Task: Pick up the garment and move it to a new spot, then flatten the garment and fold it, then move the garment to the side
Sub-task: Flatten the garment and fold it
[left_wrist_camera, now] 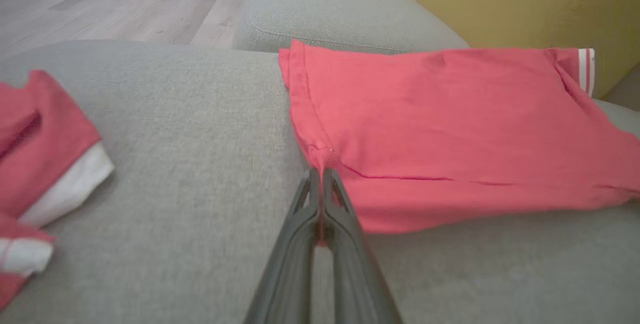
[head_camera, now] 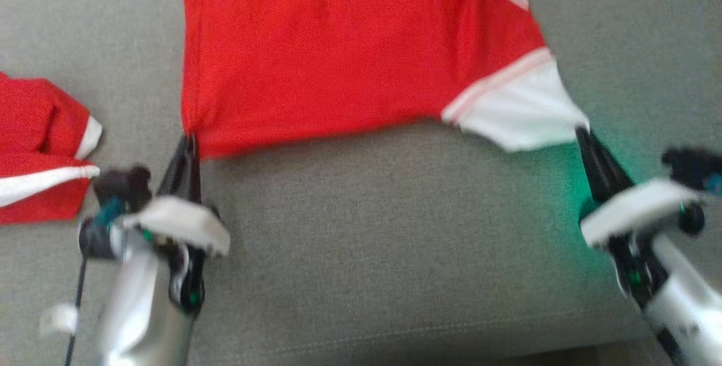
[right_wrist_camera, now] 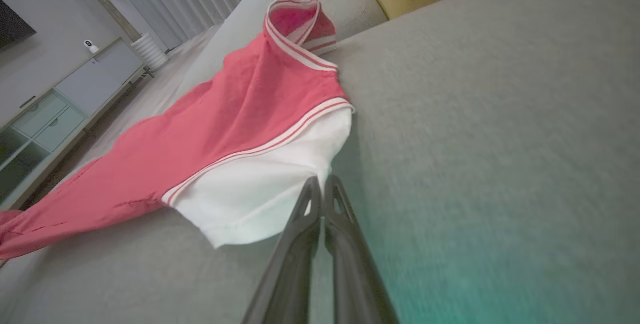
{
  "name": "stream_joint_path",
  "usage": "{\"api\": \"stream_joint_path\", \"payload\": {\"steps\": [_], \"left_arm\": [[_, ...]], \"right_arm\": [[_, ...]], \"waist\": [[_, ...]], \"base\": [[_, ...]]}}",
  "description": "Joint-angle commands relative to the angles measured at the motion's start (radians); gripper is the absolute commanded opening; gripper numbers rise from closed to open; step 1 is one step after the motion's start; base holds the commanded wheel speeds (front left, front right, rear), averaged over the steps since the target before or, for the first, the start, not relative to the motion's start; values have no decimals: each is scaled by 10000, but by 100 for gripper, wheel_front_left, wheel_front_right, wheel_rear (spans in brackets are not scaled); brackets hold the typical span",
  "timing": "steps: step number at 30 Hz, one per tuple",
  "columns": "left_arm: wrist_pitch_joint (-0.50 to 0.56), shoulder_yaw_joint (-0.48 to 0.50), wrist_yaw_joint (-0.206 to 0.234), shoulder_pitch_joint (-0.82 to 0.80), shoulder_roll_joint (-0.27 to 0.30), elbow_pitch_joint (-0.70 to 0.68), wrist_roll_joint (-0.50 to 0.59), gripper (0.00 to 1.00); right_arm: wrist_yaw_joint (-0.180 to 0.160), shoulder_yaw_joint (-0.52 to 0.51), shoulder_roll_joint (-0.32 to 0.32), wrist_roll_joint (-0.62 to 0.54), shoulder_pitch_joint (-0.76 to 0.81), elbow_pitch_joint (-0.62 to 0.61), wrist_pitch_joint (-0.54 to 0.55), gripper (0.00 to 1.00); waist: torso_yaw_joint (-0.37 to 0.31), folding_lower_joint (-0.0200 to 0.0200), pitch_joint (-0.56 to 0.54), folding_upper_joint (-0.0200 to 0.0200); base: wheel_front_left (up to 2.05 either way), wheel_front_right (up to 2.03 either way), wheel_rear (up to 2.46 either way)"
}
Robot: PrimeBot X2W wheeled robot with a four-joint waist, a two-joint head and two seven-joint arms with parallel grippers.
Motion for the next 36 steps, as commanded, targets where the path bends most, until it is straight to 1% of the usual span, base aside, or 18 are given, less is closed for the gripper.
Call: {"api": "stream_joint_path", "payload": {"steps": [1,4,6,7,12,14,16,21,25,28,30,32,36], "left_arm": [[-52,378,-69,669,303,-869,133,0],[-48,403,72,1797,277,-1615,119,0],[191,401,162,2483,259,-2165,50,0],[191,401,162,2483,259,-2165,50,0],[1134,434,461,4136,258,-4200,-102,0],[1622,436,593,4724,306,-5053,-114,0],[2107,434,711,5217,361,-5811,-120,0],[3187,285,841,5980,598,-7284,8,0],[3875,146,774,5926,776,-7782,12,0],[4337,68,673,5619,901,-7810,-54,0],[4638,24,585,5295,959,-7755,-150,0],[4911,17,489,4940,1001,-7624,-306,0],[5321,97,307,4103,1076,-7286,-685,0]], "right_arm": [[65,-226,-478,69,971,-748,54,0],[65,-788,-786,15,2213,-1519,615,0],[65,-1299,-920,-79,3037,-2022,1140,0],[65,-1299,-920,-79,3037,-2022,1140,0],[65,-2898,-908,-551,5076,-3672,2790,0],[65,-3669,-728,-886,5867,-4457,3561,0],[65,-4507,-403,-1333,6604,-5300,4357,0],[65,-6403,939,-2626,7794,-7534,6279,0],[65,-7160,1919,-3449,7821,-8751,7495,0],[65,-7313,2279,-3763,7316,-9052,8127,0],[65,-7338,2365,-3928,6834,-9046,8449,0],[65,-7339,2464,-3806,6286,-8856,8683,0],[65,-7387,2394,-3708,5197,-8264,8962,0]], "waist": [[15,0,-486,-1],[0,0,-809,-1],[9,0,-1010,-1],[9,0,-1010,-1],[16,0,-1323,-1],[13,0,-1401,-1],[3,0,-1467,-1],[17,0,-1499,-1],[69,0,-1394,-1],[56,0,-1199,-1],[72,0,-985,-1],[98,0,-793,-1],[190,0,-355,-1]], "base": [[0,0,0],[0,0,0],[0,0,0],[0,0,0],[0,0,0],[0,0,0],[0,0,0],[0,0,0],[0,0,0],[0,0,0],[0,0,0],[0,0,0],[0,0,0]]}}
